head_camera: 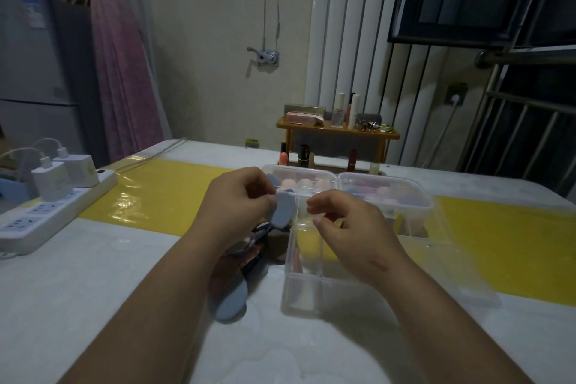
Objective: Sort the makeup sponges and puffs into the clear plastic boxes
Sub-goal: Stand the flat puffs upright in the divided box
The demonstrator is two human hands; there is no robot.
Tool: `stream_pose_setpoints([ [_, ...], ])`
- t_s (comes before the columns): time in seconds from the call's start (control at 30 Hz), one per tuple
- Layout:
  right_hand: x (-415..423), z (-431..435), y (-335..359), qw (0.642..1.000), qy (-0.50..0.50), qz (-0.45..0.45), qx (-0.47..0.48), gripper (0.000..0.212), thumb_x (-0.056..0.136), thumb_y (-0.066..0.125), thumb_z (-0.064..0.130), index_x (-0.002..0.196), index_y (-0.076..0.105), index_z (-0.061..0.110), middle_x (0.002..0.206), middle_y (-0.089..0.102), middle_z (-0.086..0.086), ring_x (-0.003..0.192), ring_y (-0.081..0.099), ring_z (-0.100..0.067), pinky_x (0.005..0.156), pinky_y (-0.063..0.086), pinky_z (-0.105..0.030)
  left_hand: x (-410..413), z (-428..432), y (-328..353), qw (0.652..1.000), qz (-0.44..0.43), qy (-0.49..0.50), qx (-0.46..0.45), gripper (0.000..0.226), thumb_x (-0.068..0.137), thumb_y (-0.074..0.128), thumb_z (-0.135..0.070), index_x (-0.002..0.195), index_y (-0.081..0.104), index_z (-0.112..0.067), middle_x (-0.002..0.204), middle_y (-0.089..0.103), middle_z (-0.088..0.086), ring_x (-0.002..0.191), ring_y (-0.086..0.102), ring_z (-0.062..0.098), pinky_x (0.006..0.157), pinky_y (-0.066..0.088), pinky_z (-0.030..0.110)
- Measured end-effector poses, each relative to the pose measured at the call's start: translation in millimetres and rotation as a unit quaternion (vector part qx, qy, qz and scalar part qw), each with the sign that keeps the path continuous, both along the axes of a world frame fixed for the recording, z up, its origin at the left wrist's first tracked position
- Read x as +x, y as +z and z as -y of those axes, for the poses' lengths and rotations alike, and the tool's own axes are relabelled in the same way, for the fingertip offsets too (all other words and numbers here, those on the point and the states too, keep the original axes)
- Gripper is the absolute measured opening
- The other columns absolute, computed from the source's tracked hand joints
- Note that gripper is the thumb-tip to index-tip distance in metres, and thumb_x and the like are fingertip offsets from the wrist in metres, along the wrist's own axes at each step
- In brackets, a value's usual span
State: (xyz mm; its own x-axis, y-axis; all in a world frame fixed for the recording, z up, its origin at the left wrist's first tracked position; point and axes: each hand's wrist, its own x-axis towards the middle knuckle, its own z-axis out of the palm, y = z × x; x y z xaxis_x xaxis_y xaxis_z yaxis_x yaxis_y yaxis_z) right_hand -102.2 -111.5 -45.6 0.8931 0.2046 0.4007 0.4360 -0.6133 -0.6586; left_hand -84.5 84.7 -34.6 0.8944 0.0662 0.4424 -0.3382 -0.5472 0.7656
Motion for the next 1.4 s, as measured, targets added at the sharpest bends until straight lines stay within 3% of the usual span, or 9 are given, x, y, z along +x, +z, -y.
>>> stream_pose_setpoints([
  [0.17, -2, 0, 3, 0.999, 0.007, 0.009, 0.033, 0.023, 0.097, 0.06, 0.022, 0.104, 0.061, 0.044, 0.097, 0.062, 0.026, 0.092, 0.056, 0.011, 0.071, 0.045, -0.01, -2, 3, 3, 0.989, -0.044, -0.059, -0.132, 0.015, 0.08, 0.073, -0.001, 0.075, 0.068, -0.014, 0.065, 0.066, 0.0, 0.06, 0.059, 0.016, 0.055, 0.047, 0.03],
  [0.37, -3, 2, 4, 0.998, -0.012, 0.025, 0.047, 0.011, 0.094, 0.062, 0.025, 0.097, 0.065, 0.035, 0.08, 0.055, 0.02, 0.071, 0.05, 0.011, 0.053, 0.038, -0.007, -4, 6, 4, 0.977, -0.068, -0.096, -0.179, 0.013, 0.082, 0.071, 0.002, 0.078, 0.068, -0.01, 0.067, 0.068, 0.003, 0.06, 0.059, 0.016, 0.054, 0.049, 0.028],
  [0.5, -3, 1, 6, 0.998, 0.003, 0.013, 0.065, 0.013, 0.093, 0.064, 0.023, 0.09, 0.062, 0.035, 0.091, 0.062, 0.019, 0.083, 0.058, 0.007, 0.059, 0.045, -0.008, -4, 7, 3, 0.974, -0.078, -0.105, -0.183, 0.012, 0.083, 0.071, 0.002, 0.079, 0.067, -0.01, 0.07, 0.07, 0.004, 0.06, 0.062, 0.015, 0.053, 0.05, 0.026],
  [0.6, -4, 2, 7, 0.995, 0.017, 0.033, 0.096, 0.018, 0.089, 0.069, 0.017, 0.086, 0.066, 0.034, 0.085, 0.066, 0.016, 0.086, 0.061, 0.003, 0.067, 0.053, -0.014, -4, 9, 3, 0.975, -0.075, -0.111, -0.176, 0.01, 0.083, 0.071, 0.001, 0.081, 0.067, -0.007, 0.069, 0.069, 0.006, 0.058, 0.061, 0.015, 0.053, 0.05, 0.024],
  [0.83, -5, 3, 8, 0.989, 0.014, 0.043, 0.141, 0.014, 0.088, 0.068, 0.014, 0.089, 0.073, 0.027, 0.082, 0.068, 0.012, 0.083, 0.065, -0.007, 0.073, 0.059, -0.029, -3, 9, 1, 0.985, -0.077, -0.093, -0.125, 0.008, 0.085, 0.072, -0.007, 0.085, 0.071, -0.014, 0.081, 0.074, 0.0, 0.067, 0.065, 0.005, 0.052, 0.048, 0.016],
  [0.9, -4, 4, 8, 0.991, 0.005, 0.043, 0.127, 0.015, 0.089, 0.067, 0.013, 0.087, 0.071, 0.027, 0.08, 0.068, 0.011, 0.078, 0.063, -0.006, 0.069, 0.057, -0.027, 2, 7, -3, 0.991, -0.053, -0.057, -0.105, 0.01, 0.085, 0.072, -0.007, 0.084, 0.071, -0.018, 0.082, 0.073, 0.0, 0.074, 0.068, 0.011, 0.061, 0.054, 0.024],
  [0.97, -5, 5, 8, 0.994, 0.003, 0.04, 0.105, 0.018, 0.089, 0.065, 0.011, 0.084, 0.07, 0.028, 0.077, 0.066, 0.009, 0.073, 0.06, -0.004, 0.062, 0.053, -0.019, 7, 4, -8, 1.0, -0.025, -0.011, -0.01, 0.011, 0.085, 0.071, -0.015, 0.082, 0.07, -0.026, 0.081, 0.071, -0.005, 0.077, 0.065, 0.015, 0.069, 0.055, 0.033],
  [1.13, -7, 6, 9, 0.998, 0.012, 0.016, 0.053, 0.021, 0.086, 0.061, 0.01, 0.081, 0.064, 0.03, 0.076, 0.062, 0.008, 0.072, 0.055, -0.004, 0.057, 0.046, -0.012, 7, 1, -9, 0.985, -0.008, 0.051, 0.163, 0.006, 0.089, 0.064, -0.029, 0.089, 0.066, -0.034, 0.086, 0.067, -0.012, 0.075, 0.057, 0.011, 0.066, 0.048, 0.03],
  [1.4, -10, 5, 8, 0.999, 0.046, -0.023, -0.017, 0.018, 0.081, 0.062, 0.014, 0.078, 0.065, 0.032, 0.072, 0.061, 0.014, 0.068, 0.053, -0.002, 0.057, 0.043, -0.015, 7, 2, -9, 0.983, -0.018, 0.055, 0.172, 0.009, 0.089, 0.063, -0.026, 0.089, 0.066, -0.035, 0.085, 0.066, -0.012, 0.076, 0.057, 0.01, 0.062, 0.044, 0.028],
])
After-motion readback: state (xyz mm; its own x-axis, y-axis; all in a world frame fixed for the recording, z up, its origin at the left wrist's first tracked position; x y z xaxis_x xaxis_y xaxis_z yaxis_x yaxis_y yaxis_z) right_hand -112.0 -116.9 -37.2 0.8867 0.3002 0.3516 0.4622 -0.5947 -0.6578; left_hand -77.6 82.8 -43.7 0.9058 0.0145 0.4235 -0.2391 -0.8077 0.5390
